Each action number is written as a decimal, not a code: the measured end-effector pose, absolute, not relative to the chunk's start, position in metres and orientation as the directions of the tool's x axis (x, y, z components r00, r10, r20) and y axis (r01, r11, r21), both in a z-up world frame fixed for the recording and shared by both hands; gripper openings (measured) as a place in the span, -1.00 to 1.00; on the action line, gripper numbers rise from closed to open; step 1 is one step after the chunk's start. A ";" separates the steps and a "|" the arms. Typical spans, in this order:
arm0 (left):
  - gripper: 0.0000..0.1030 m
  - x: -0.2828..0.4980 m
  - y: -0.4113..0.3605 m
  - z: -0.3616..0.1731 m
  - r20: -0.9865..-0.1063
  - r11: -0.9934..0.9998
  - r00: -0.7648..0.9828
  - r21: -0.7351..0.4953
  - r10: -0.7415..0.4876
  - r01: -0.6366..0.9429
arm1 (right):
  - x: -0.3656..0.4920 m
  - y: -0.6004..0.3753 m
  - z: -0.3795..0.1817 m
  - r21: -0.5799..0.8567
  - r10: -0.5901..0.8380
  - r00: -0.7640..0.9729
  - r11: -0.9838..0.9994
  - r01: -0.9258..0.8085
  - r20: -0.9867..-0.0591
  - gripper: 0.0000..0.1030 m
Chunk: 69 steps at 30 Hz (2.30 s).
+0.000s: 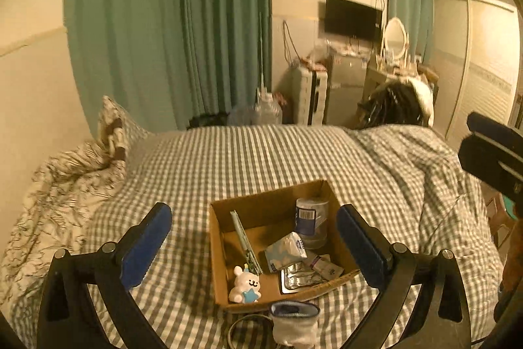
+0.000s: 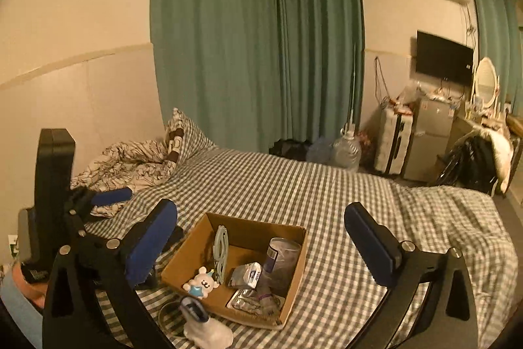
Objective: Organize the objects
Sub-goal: 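Carry tissue pack and bottle into the box and open both grippers, then grasp the white sock with the right gripper, then grasp the cardboard tape ring with the left gripper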
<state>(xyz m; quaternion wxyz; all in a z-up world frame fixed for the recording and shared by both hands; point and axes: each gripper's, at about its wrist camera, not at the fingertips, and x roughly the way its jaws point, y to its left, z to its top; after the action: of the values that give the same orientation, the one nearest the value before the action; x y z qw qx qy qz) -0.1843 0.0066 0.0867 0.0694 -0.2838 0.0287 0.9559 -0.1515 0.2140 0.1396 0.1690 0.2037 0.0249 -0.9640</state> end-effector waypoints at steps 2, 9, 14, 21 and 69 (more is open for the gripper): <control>1.00 -0.170 0.002 0.094 -0.531 -0.989 -0.839 0.011 0.118 -0.146 | -0.137 0.214 0.147 0.006 -0.307 -0.867 -0.943 0.332 -0.392 0.99; 1.00 -0.124 -0.012 0.095 -0.479 -0.994 -0.875 0.034 0.078 -0.107 | -0.090 0.211 0.145 -0.044 -0.292 -0.878 -0.942 0.332 -0.379 0.99; 1.00 -0.104 -0.021 0.070 -0.492 -0.996 -0.869 0.031 0.055 -0.080 | -0.070 0.205 0.124 -0.055 -0.293 -0.871 -0.939 0.340 -0.394 0.99; 1.00 -0.100 -0.031 0.010 -0.567 -0.999 -0.823 0.007 0.030 -0.041 | -0.078 0.188 0.054 -0.065 -0.274 -0.819 -0.933 0.353 -0.505 0.99; 1.00 -0.169 0.021 -0.177 -0.861 -0.992 -0.508 0.082 -0.024 -0.093 | -0.134 0.209 -0.115 0.057 -0.248 -0.539 -0.937 0.346 -0.805 -0.17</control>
<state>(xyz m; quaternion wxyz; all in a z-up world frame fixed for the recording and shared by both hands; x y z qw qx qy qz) -0.1694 0.0209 -0.1771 0.0199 -0.4954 0.0589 0.8665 -0.1341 0.2093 -0.1147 0.1697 0.4493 0.0543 -0.8755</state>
